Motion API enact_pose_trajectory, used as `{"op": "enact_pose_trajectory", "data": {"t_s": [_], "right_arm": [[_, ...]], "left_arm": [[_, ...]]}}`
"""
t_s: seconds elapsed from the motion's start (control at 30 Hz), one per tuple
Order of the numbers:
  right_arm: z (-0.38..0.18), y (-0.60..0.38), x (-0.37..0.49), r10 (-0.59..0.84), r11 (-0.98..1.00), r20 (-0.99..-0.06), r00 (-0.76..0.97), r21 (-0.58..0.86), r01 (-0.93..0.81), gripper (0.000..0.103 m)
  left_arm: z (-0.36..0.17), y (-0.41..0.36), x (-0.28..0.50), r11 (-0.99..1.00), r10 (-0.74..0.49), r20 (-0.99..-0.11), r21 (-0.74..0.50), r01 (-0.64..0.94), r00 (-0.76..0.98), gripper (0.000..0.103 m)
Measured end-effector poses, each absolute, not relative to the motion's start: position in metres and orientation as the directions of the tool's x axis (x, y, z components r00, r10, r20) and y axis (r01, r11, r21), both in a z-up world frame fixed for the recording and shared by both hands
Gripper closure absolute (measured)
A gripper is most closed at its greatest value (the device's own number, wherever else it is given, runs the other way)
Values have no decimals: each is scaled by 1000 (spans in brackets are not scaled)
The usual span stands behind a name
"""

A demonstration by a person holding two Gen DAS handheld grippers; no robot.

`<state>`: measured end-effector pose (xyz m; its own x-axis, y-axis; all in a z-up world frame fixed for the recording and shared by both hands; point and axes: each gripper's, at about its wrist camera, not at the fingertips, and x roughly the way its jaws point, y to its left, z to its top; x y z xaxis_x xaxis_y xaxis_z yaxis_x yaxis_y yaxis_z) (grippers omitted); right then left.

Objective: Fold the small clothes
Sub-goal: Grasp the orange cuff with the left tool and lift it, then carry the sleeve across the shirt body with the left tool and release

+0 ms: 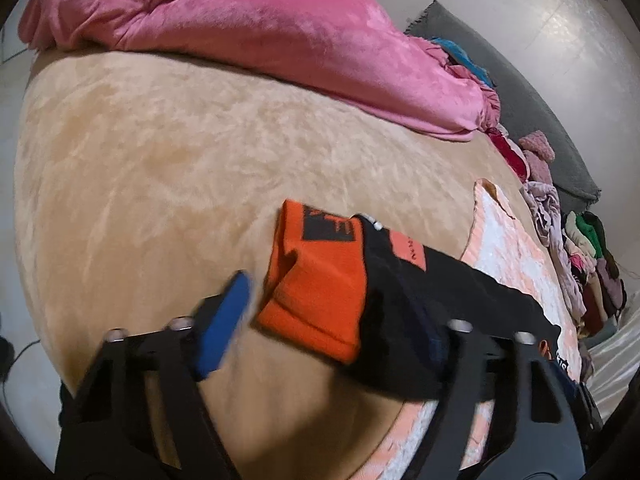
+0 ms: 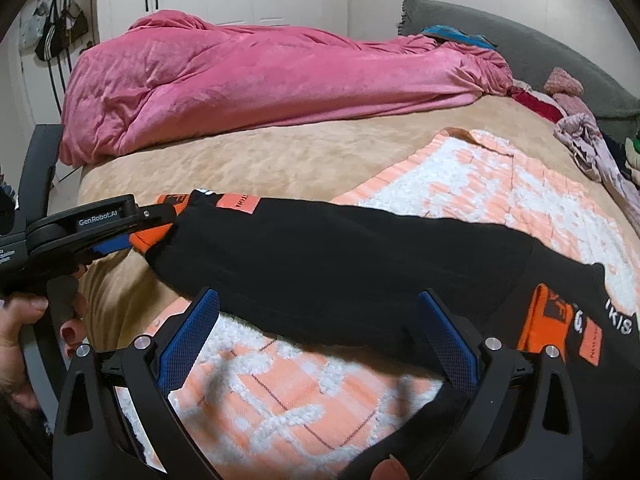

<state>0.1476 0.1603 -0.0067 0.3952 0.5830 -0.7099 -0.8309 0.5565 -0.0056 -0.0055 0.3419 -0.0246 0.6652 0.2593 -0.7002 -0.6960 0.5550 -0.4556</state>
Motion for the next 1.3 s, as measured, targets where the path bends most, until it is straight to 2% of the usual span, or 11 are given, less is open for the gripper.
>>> {"op": "enact_pose_trajectory", "data": {"t_s": [0.03, 0.07, 0.1, 0.2, 0.47, 0.77, 1.1, 1.3], "right_arm": [[-9, 161, 149, 579, 561, -714, 393, -2, -828, 4], [-12, 161, 150, 576, 564, -717, 393, 1, -826, 4], [-14, 160, 152, 571, 569, -721, 392, 4, -822, 4], [-20, 154, 156, 556, 588, -732, 394, 11, -809, 4], [-13, 89, 172, 555, 672, -711, 431, 78, -737, 5], [-8, -43, 200, 433, 837, -708, 558, 86, -540, 5], [-9, -157, 213, 297, 939, -704, 644, 93, -332, 5], [-8, -187, 212, 253, 960, -696, 672, 96, -262, 4]], "left_arm": [[-25, 342, -4, 560, 258, -700, -453, -694, 666, 60], [-25, 342, -3, 566, 255, -697, -454, -688, 670, 74], [-25, 342, -3, 568, 247, -692, -464, -680, 678, 84], [-20, 340, -3, 593, 231, -650, -495, -634, 724, 90], [14, 304, 5, 721, 239, -554, -449, -528, 798, 92], [52, 222, 54, 849, 97, -504, -408, -335, 858, 92], [65, 128, 112, 926, -74, -513, -353, -132, 855, 93], [38, 76, 145, 951, -170, -584, -309, -24, 794, 93]]}}
